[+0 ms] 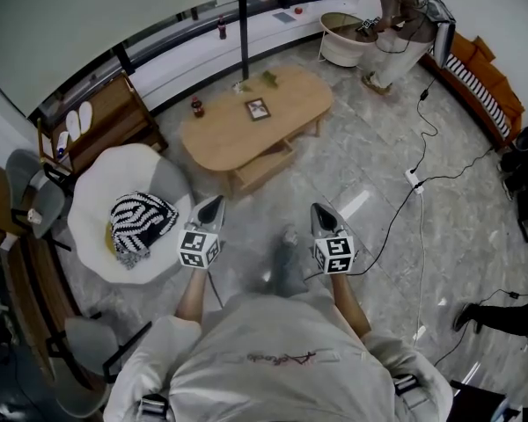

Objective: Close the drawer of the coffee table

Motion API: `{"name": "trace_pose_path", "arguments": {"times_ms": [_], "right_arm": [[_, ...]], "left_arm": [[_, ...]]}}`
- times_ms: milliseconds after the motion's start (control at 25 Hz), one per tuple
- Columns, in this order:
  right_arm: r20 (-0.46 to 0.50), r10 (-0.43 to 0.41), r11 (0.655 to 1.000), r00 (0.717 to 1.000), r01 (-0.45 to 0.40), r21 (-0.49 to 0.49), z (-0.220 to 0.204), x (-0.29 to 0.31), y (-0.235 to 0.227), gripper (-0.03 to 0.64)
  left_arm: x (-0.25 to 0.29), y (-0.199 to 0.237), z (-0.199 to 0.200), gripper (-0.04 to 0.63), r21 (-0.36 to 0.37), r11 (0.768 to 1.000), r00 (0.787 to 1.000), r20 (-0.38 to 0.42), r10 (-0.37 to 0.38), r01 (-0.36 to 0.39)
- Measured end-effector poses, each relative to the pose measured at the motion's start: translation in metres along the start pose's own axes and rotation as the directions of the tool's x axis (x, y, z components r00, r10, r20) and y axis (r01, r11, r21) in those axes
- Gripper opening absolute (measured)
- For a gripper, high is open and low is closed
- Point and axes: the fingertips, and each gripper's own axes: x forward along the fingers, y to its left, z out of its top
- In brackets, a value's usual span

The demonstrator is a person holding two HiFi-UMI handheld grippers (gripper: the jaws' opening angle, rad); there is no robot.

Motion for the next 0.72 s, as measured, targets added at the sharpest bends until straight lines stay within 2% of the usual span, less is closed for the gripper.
{"name": "trace_pose_path", "arguments": {"times_ms": [360, 720], "right_arm": [[-0.009, -0.002, 1.0, 1.0, 0.002, 0.009, 0.007, 0.047, -0.047, 0.005], [-0.027, -0.006, 1.0, 1.0, 0.006, 0.011, 0.022, 0.113, -0.12, 0.005]], "left_arm": [[0.067, 0.014, 0.007, 0.0, 0.003, 1.0, 1.0, -0.015, -0.004, 0.004], [0.171, 0.03, 0.022, 0.0, 0.0, 1.0, 0.999, -0.029, -0.021, 0.021]]}}
